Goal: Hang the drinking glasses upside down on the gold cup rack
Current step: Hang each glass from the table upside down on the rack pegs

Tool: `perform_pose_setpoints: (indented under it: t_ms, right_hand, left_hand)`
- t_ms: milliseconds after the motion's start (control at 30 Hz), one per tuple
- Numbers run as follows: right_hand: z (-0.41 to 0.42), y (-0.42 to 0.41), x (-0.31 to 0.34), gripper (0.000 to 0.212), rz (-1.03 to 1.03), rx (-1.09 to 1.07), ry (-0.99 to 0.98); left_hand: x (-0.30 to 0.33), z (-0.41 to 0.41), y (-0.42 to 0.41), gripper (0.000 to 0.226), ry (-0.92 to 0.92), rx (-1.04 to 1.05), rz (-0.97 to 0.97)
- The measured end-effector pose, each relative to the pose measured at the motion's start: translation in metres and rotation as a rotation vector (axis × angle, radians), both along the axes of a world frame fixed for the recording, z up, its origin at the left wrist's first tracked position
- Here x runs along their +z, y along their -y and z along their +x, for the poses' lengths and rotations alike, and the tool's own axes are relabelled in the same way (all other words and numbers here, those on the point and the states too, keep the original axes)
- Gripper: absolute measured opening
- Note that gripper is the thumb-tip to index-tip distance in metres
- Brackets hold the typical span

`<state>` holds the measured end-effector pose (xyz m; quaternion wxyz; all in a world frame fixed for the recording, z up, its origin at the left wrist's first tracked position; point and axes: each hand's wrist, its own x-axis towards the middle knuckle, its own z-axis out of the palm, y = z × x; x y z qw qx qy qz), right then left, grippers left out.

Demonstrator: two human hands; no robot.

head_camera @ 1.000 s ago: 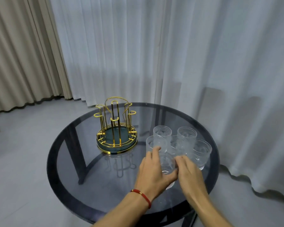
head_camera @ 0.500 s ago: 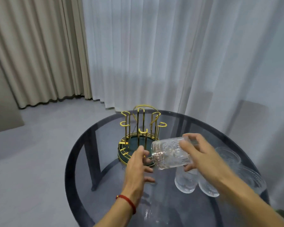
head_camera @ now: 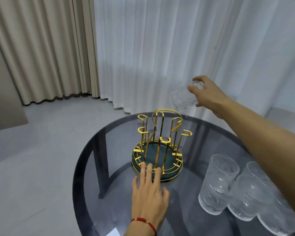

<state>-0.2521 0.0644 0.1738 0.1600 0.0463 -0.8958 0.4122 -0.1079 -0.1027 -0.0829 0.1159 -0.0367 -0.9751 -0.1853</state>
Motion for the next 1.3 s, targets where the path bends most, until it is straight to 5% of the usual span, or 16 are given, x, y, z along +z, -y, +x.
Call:
perform_pose_setpoints:
  t_ms: [567, 933, 1133, 1300]
  right_hand:
    - [-0.072, 0.065, -0.018, 0.066, 0.477, 0.366, 0.522]
    - [-0.080, 0.064, -0.030, 0.059, 0.375, 0.437, 0.619]
    - [-0.072, 0.054, -0.033, 0.057, 0.248, 0.425, 0.597]
    - [-0.032, 0.015, -0.042, 0.037, 0.016, 0.096, 0.153]
  left_hand:
    - [0.009, 0.000, 0.001, 0.066, -0.013, -0.002, -0.060]
    - [-0.003, -0.002, -0.004, 0.071, -0.066, 0.017, -0.051]
    - [-0.008, -0.004, -0.005, 0.072, -0.052, -0.003, -0.041]
    - [-0.004, -0.002, -0.010, 0.071, 0.006, 0.013, -0.060]
